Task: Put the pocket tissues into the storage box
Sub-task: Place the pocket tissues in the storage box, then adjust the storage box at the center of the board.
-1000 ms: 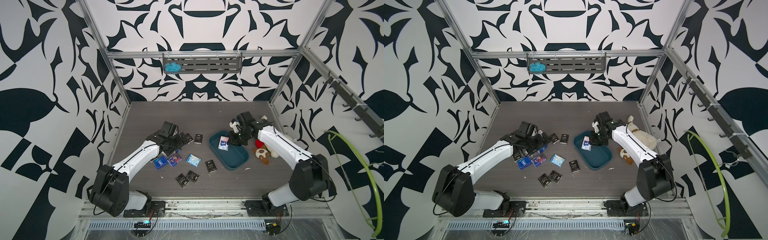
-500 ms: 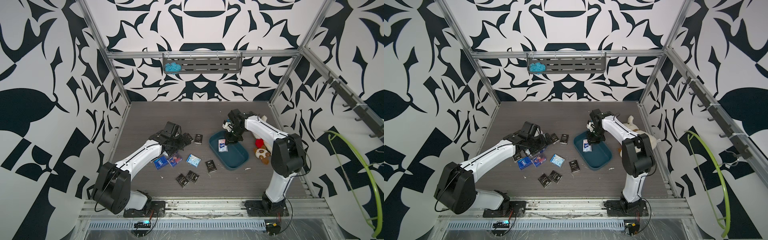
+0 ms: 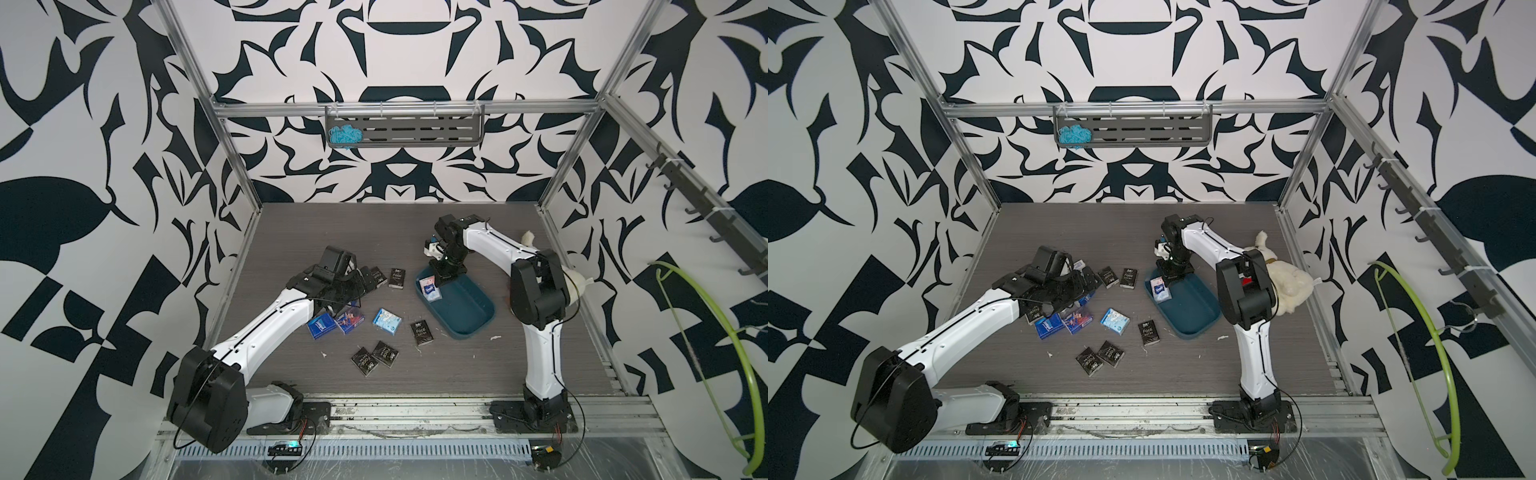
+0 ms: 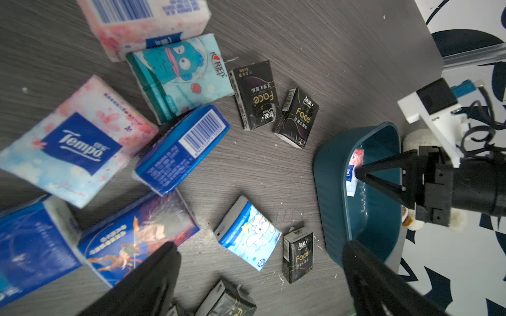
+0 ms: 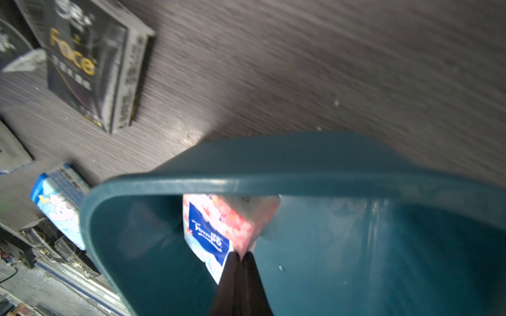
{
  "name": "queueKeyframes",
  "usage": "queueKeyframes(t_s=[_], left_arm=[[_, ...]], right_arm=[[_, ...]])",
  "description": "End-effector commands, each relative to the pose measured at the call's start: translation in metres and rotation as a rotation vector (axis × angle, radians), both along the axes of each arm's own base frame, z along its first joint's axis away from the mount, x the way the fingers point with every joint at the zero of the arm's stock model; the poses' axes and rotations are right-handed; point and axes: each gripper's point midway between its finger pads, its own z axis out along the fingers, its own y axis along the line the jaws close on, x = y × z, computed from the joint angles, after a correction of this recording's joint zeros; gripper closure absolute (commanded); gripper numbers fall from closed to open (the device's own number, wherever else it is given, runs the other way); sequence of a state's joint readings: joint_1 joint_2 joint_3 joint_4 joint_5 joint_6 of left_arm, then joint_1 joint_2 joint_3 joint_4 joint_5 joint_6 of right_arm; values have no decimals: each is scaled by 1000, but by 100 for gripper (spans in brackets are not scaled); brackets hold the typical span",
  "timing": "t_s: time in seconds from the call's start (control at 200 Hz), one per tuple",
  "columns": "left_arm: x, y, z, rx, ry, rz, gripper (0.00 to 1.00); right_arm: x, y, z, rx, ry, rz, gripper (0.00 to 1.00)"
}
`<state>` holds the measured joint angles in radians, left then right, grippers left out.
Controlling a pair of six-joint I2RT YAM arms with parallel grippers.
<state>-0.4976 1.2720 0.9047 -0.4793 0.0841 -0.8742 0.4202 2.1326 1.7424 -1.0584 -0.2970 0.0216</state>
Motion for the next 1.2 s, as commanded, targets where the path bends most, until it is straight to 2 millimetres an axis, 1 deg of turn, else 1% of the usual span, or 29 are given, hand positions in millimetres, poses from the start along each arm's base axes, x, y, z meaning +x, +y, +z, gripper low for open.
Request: queueKeyframes(t_s=[0.0, 0.08, 0.14, 0.245, 0.335, 0.39, 0.425, 0.505, 0.57, 0.635, 0.72, 0.875, 0.97, 1.04, 1.085, 1.16, 1.195], left_arm=[[-9, 9, -4, 34, 10, 3, 1], [-9, 9, -6, 35, 16, 5, 1], [-10, 9, -7, 35, 20, 8, 1], [-10, 9, -9, 32, 20, 13, 1], [-9, 10, -8, 32, 18, 17, 1], [-8, 9, -7, 31, 14, 18, 1], [-8, 9, -7, 31, 11, 19, 1], [-8, 10, -6, 32, 8, 19, 1], [-8, 10, -5, 31, 4, 21, 1], [-10, 11, -6, 32, 8, 20, 1], [-12, 12, -6, 34, 11, 20, 1], [-18, 18, -7, 38, 13, 37, 1], [-22, 22, -7, 38, 5, 51, 1], [-25, 26, -6, 43, 1, 60, 1], [-27, 28, -6, 45, -1, 66, 1], [-30, 31, -5, 47, -5, 74, 1], [-31, 32, -5, 46, -8, 76, 1]], right_arm=[[11, 14, 20, 52, -59, 12, 100], [16, 17, 26, 68, -85, 4, 88], [19, 12, 32, 47, -118, -1, 78], [19, -1, 49, 7, -198, -5, 65], [16, -19, 64, -49, -273, -29, 60], [15, -34, 72, -97, -323, -56, 59], [14, -44, 75, -132, -350, -76, 55], [9, -64, 72, -194, -388, -109, 45], [4, -75, 64, -208, -369, -136, 41], [2, -80, 57, -208, -347, -154, 41], [1, -78, 49, -200, -337, -154, 41], [7, -79, 31, -211, -332, -170, 41], [11, -78, 20, -212, -325, -175, 43], [14, -78, 14, -213, -322, -189, 49], [16, -80, 12, -217, -322, -205, 54], [17, -83, 11, -212, -324, -235, 69], [16, -83, 10, -210, -323, -243, 73]])
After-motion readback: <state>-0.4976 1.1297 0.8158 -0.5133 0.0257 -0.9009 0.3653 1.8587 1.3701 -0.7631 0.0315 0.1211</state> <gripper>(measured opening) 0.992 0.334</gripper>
